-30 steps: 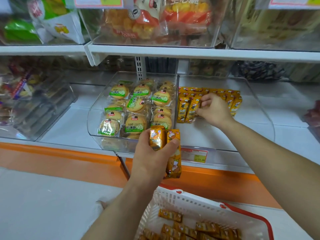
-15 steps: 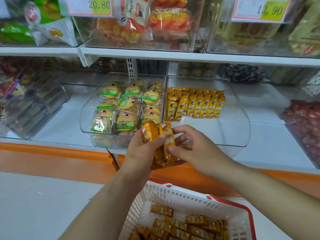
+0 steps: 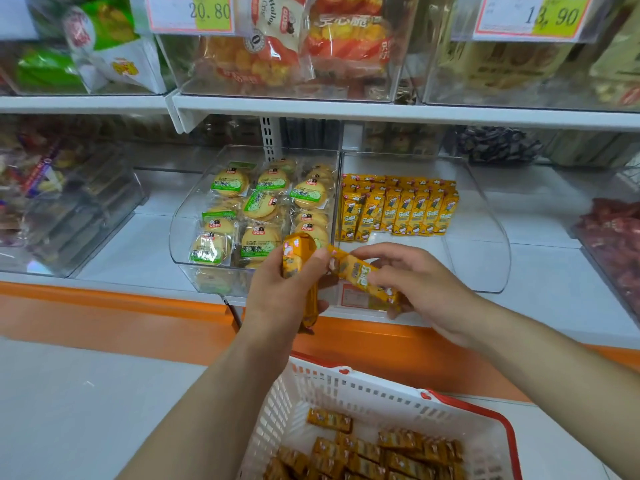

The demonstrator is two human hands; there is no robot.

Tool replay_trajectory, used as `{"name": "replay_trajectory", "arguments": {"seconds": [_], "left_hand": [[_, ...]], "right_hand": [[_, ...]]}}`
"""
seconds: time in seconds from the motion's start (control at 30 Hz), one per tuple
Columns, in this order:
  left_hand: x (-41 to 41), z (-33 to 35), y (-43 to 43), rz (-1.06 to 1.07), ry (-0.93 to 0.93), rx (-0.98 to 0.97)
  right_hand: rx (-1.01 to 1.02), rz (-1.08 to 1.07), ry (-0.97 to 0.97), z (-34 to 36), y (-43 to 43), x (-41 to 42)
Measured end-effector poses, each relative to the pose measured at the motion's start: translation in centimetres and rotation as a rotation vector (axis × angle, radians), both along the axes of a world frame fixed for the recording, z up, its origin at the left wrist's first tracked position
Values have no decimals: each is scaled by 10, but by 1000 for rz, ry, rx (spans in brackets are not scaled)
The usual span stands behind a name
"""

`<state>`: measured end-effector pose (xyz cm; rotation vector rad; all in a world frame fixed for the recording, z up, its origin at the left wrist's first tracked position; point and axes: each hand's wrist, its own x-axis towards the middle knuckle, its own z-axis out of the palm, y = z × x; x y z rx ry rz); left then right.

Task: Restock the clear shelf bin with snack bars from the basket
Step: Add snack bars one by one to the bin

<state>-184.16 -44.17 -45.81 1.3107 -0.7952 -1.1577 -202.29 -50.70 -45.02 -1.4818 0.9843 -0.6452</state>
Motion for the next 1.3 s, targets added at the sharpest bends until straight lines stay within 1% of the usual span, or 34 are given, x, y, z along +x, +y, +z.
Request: {"name": "replay_trajectory", "arguments": {"seconds": [0.07,0.1,0.2,0.27,0.33,0.4,0.5,0.57,0.67,0.73,0.83,1.0,1.1,1.3], "left_hand": [[0,-3,0,4,-110,-2],[-1,-4,1,2,-144,3],[-4,-7,1,-29,-175,28],[-7,-7,1,-72,-185,39],[-10,-8,1,-118,-190,43],[-11,-8,1,-146,-202,51],[-9,-8,-3,-103,-190,67],[-4,-8,-5,-57,-145,74],[1,-9,-7,-60,-123,55],[3,-11,-6,-74,-133,19],[7,-13,-7,-51,-153,2],[11,-16,-11,10,-195,24],[11,-19,-14,12,-215,21],[7,-21,-16,21,-213,40]], "right_hand": [[-30,9,12,-1,-3,-4],[-33,-27,-16,-1,-4,-5],[-49,-233,-154,-2,-5,-4],[-68,-319,-201,-3,-5,0],[-83,-334,-163,-4,-4,2],[-78,-293,-135,-3,-6,3],[-103,-287,-164,4,-19,-4],[-222,-330,-113,8,-39,-13],[-389,-364,75,4,-80,-23],[-395,-375,186,-6,-108,-25],[-341,-412,319,-22,-147,-20],[-460,-442,544,-39,-187,1],[-518,-420,611,-49,-194,12],[-544,-445,595,-60,-192,15]]}}
